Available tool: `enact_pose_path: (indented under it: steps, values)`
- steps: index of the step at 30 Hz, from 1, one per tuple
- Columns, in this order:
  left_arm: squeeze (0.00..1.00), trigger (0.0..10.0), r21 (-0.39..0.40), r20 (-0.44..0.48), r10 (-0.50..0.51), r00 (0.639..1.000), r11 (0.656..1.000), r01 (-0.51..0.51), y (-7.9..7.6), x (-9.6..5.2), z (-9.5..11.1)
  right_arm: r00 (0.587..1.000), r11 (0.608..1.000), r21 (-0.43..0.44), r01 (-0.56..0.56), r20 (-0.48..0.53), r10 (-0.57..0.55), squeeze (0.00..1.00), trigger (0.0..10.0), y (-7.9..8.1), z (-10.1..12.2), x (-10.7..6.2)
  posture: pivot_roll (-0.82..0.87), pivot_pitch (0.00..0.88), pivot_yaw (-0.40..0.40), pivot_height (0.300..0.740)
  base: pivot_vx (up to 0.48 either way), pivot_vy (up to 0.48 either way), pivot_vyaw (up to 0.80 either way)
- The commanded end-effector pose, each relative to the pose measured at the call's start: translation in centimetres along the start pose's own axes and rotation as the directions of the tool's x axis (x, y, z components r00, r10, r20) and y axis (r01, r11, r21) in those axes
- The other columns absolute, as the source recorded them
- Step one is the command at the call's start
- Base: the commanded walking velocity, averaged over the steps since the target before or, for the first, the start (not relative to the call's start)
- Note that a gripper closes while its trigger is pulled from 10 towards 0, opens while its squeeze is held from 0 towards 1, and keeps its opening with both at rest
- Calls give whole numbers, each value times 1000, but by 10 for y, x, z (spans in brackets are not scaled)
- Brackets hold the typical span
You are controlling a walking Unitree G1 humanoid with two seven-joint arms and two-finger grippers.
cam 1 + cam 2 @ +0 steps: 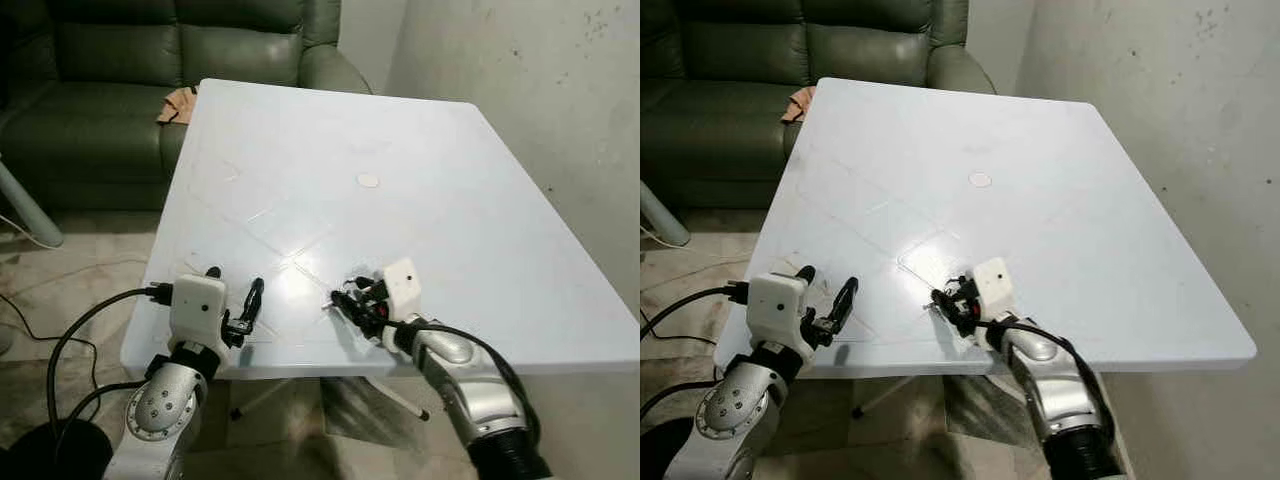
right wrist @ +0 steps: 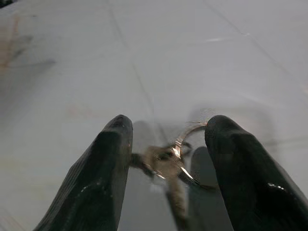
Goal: Hang keys on a hook
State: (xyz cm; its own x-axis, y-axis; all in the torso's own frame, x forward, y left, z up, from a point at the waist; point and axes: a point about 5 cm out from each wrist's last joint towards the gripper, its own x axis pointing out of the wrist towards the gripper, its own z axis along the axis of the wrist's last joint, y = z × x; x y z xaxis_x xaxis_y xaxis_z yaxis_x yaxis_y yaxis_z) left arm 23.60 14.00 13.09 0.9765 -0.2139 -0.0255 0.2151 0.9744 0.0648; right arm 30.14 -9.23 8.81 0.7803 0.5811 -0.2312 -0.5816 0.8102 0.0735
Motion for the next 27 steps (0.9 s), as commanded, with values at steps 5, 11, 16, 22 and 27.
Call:
enact_pose_path:
  steps: [5,11,16,22,27]
  values:
    - [0,10000,5,-4,9,1000,1000,-9,0,1,1,1000,1000,-9,17,-24,-18,0,10000,-3,-3,-2,-40,85,-120,740,0,0,0]
    - [0,10000,6,-4,13,1000,1000,-13,0,1,0,999,999,-15,31,-31,-32,0,6431,-5,-4,-2,-42,85,-121,740,0,0,0]
    - [0,10000,9,-1,14,1000,1000,-14,0,2,1,999,999,-29,26,-46,-27,0,5804,-7,-5,-3,-45,84,-121,740,0,0,0]
    - [0,10000,12,2,15,1000,1000,-15,1,3,1,999,999,-37,6,-51,-8,0,3569,-4,-7,-2,-42,81,-120,740,0,0,0]
    - [0,10000,16,2,17,1000,1000,-17,1,3,1,997,999,-46,-8,-77,5,0,3333,-3,-11,-3,-42,83,-119,740,0,0,0]
